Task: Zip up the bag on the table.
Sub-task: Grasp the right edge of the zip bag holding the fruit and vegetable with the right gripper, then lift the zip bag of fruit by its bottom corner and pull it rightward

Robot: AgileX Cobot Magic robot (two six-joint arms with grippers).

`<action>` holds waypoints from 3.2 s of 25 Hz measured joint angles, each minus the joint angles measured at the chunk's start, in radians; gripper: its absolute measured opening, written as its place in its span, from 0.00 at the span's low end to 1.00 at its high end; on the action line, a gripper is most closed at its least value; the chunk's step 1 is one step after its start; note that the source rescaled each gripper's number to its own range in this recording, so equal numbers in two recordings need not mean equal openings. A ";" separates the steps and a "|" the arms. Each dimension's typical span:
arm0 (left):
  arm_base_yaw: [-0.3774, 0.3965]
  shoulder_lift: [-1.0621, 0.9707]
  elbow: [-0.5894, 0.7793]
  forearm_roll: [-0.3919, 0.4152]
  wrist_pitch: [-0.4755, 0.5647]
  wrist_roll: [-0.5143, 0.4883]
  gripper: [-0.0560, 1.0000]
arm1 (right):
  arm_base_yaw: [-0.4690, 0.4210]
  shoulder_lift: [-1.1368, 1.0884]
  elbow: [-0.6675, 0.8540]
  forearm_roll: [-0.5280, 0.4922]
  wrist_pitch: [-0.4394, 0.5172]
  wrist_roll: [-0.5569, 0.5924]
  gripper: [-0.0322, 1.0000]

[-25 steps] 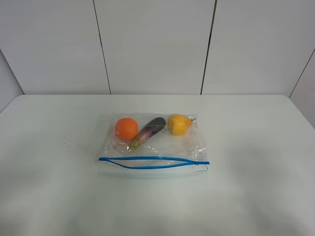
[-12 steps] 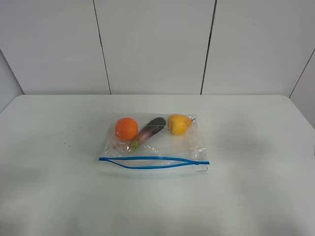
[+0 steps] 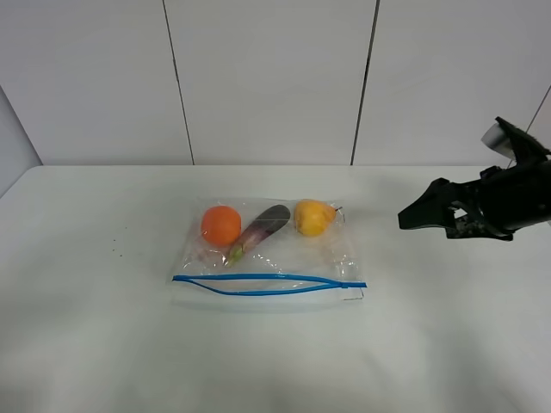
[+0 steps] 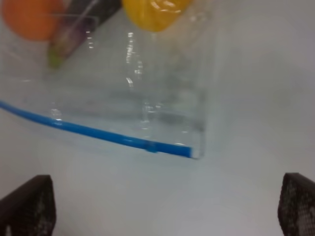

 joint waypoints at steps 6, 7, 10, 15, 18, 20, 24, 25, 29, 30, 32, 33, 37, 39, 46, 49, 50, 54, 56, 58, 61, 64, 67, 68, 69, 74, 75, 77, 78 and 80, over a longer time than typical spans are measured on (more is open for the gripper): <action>0.000 0.000 0.000 0.000 0.000 0.000 1.00 | -0.102 0.314 -0.086 0.190 0.232 -0.272 1.00; 0.000 0.000 0.000 0.000 0.000 0.000 1.00 | -0.106 0.355 -0.091 0.199 0.242 -0.293 1.00; 0.000 0.000 0.000 0.000 0.000 0.000 1.00 | -0.111 0.484 -0.102 0.225 0.269 -0.347 1.00; 0.000 0.000 0.000 0.000 0.000 0.000 1.00 | -0.112 0.604 -0.105 0.286 0.301 -0.425 1.00; 0.000 0.000 0.000 0.000 0.000 0.000 1.00 | -0.111 0.642 -0.126 0.311 0.302 -0.437 1.00; 0.000 0.000 0.000 0.000 0.000 0.000 1.00 | -0.096 0.649 -0.142 0.321 0.301 -0.437 1.00; 0.000 0.000 0.000 0.000 0.000 0.000 1.00 | -0.026 0.649 -0.153 0.324 0.302 -0.437 1.00; 0.000 0.000 0.000 0.000 0.000 0.000 1.00 | -0.012 0.649 -0.153 0.324 0.302 -0.437 1.00; 0.000 0.000 0.000 0.000 0.000 0.000 1.00 | 0.000 0.649 -0.154 0.332 0.298 -0.435 1.00; 0.000 0.000 0.000 0.000 0.000 0.000 1.00 | 0.000 0.649 -0.154 0.334 0.291 -0.434 1.00; 0.000 0.000 0.000 0.000 0.000 0.000 1.00 | 0.003 0.651 -0.154 0.339 0.285 -0.433 1.00; 0.000 0.000 0.000 0.000 0.000 0.000 1.00 | 0.006 0.655 -0.154 0.347 0.283 -0.431 1.00; 0.000 0.000 0.000 0.000 0.000 0.000 1.00 | 0.049 0.692 -0.155 0.390 0.282 -0.428 1.00; 0.000 0.000 0.000 0.000 0.000 0.000 1.00 | 0.066 0.707 -0.155 0.409 0.279 -0.428 1.00; 0.000 0.000 0.000 0.000 0.000 0.000 1.00 | 0.070 0.719 -0.155 0.451 0.272 -0.439 1.00; 0.000 0.000 0.000 0.000 0.000 0.000 1.00 | 0.070 0.719 -0.155 0.458 0.272 -0.439 1.00; 0.000 0.000 0.000 0.000 0.000 0.000 1.00 | 0.070 0.719 -0.155 0.458 0.272 -0.440 1.00; 0.000 0.000 0.000 0.000 0.000 0.000 1.00 | 0.070 0.719 -0.155 0.458 0.272 -0.440 0.91; 0.000 0.000 0.000 0.000 0.000 0.000 1.00 | 0.070 0.719 -0.155 0.455 0.272 -0.440 0.78; 0.000 0.000 0.000 0.000 0.000 0.000 1.00 | 0.070 0.719 -0.155 0.455 0.272 -0.440 0.68; 0.000 0.000 0.000 0.000 0.000 0.000 1.00 | 0.070 0.719 -0.155 0.454 0.272 -0.440 0.57; 0.000 0.000 0.000 0.000 0.000 0.000 1.00 | 0.070 0.719 -0.155 0.454 0.272 -0.440 0.49; 0.000 0.000 0.000 0.000 0.000 0.000 1.00 | 0.070 0.719 -0.155 0.454 0.272 -0.440 0.40; 0.000 0.000 0.000 0.000 0.000 0.000 1.00 | 0.070 0.719 -0.155 0.454 0.272 -0.440 0.38; 0.000 0.000 0.000 0.000 0.000 0.000 1.00 | 0.070 0.719 -0.155 0.454 0.272 -0.440 0.34; 0.000 0.000 0.000 0.000 0.000 0.000 1.00 | 0.070 0.719 -0.155 0.452 0.272 -0.440 0.07; 0.000 0.000 0.000 0.000 0.000 0.000 1.00 | 0.070 0.719 -0.155 0.452 0.272 -0.440 0.04; 0.000 0.000 0.000 0.000 0.000 0.000 1.00 | 0.070 0.719 -0.155 0.452 0.272 -0.440 0.03; 0.000 0.000 0.000 0.000 0.000 0.000 1.00 | 0.070 0.719 -0.155 0.451 0.272 -0.440 0.03; 0.000 0.000 0.000 0.000 0.000 0.000 1.00 | 0.070 0.719 -0.155 0.450 0.272 -0.440 0.03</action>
